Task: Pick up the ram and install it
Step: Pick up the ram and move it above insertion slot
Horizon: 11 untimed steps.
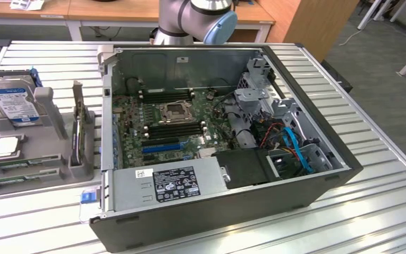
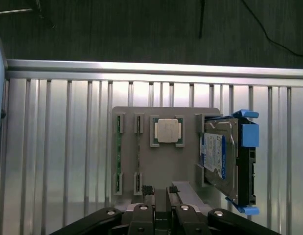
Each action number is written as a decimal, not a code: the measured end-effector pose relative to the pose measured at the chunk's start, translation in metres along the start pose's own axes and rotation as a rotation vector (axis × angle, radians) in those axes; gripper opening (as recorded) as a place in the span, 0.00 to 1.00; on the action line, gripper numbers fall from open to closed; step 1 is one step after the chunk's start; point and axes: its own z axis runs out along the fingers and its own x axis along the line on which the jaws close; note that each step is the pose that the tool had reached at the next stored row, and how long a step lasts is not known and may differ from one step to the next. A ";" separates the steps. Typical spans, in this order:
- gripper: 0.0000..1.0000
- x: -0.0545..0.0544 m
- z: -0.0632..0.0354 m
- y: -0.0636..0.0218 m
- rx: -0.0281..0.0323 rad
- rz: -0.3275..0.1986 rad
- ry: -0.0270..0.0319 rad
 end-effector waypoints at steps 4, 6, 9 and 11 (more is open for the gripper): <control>0.31 0.000 0.0000 0.0000 0.0001 0.000 0.0000; 0.31 0.000 0.0000 0.0000 0.0000 0.000 0.0000; 0.31 0.000 0.0006 -0.0001 0.0001 0.000 -0.0001; 0.31 0.000 0.0027 -0.0001 0.0002 0.000 -0.0001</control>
